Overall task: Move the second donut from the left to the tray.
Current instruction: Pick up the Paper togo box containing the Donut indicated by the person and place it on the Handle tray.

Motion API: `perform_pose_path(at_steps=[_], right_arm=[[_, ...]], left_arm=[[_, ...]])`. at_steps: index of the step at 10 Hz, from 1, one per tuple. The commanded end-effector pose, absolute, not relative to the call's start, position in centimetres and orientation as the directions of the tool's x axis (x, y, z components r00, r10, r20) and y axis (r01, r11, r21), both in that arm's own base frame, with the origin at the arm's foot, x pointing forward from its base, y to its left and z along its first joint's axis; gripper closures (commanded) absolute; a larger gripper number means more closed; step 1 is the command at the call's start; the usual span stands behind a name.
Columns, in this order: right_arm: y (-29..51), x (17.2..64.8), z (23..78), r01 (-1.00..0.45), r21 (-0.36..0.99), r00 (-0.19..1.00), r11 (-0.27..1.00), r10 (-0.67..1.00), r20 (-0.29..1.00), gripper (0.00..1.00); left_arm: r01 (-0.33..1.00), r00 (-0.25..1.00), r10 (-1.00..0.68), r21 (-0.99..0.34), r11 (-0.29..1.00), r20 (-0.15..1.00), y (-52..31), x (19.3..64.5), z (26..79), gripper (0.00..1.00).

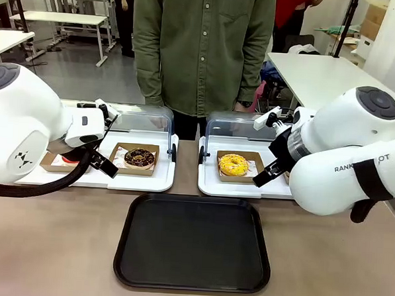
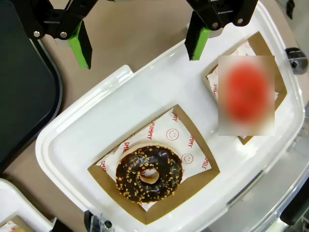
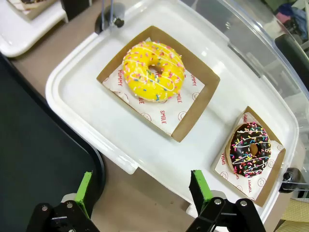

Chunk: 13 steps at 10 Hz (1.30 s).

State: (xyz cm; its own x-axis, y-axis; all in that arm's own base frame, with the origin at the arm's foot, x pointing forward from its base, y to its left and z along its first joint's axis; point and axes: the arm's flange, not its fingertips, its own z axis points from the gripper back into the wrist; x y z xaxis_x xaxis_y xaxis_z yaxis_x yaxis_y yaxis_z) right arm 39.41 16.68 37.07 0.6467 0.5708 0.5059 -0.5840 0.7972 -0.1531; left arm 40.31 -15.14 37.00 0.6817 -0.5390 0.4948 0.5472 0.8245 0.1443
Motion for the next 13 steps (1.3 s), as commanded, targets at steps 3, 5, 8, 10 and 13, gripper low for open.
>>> perform_pose_path(at_steps=[3, 5, 8, 10, 13], right_arm=[[16.7, 39.4, 37.1, -0.584, -0.152, 0.647, 0.798, 0.570, 0.506, 0.00], [16.7, 39.4, 37.1, -0.584, -0.152, 0.647, 0.798, 0.570, 0.506, 0.00], [15.2, 40.6, 44.4, -0.602, -0.106, 0.616, 0.792, 0.544, 0.570, 0.00], [10.4, 41.2, 50.3, -0.624, -0.023, 0.600, 0.781, 0.497, 0.627, 0.00], [-2.0, 42.2, 54.4, -0.675, 0.092, 0.560, 0.732, 0.427, 0.710, 0.00]], left_arm=[[0.547, 0.682, -0.539, 0.144, 0.825, 0.495, -15.1, 40.3, 37.0, 0.00], [0.547, 0.682, -0.539, 0.144, 0.825, 0.495, -15.1, 40.3, 37.0, 0.00], [0.578, 0.677, -0.532, 0.079, 0.812, 0.509, -14.6, 41.7, 42.7, 0.00], [0.647, 0.656, -0.564, 0.011, 0.762, 0.501, -11.7, 43.3, 48.1, 0.00], [0.831, 0.504, -0.661, -0.103, 0.547, 0.555, -2.4, 45.0, 52.7, 0.00]])
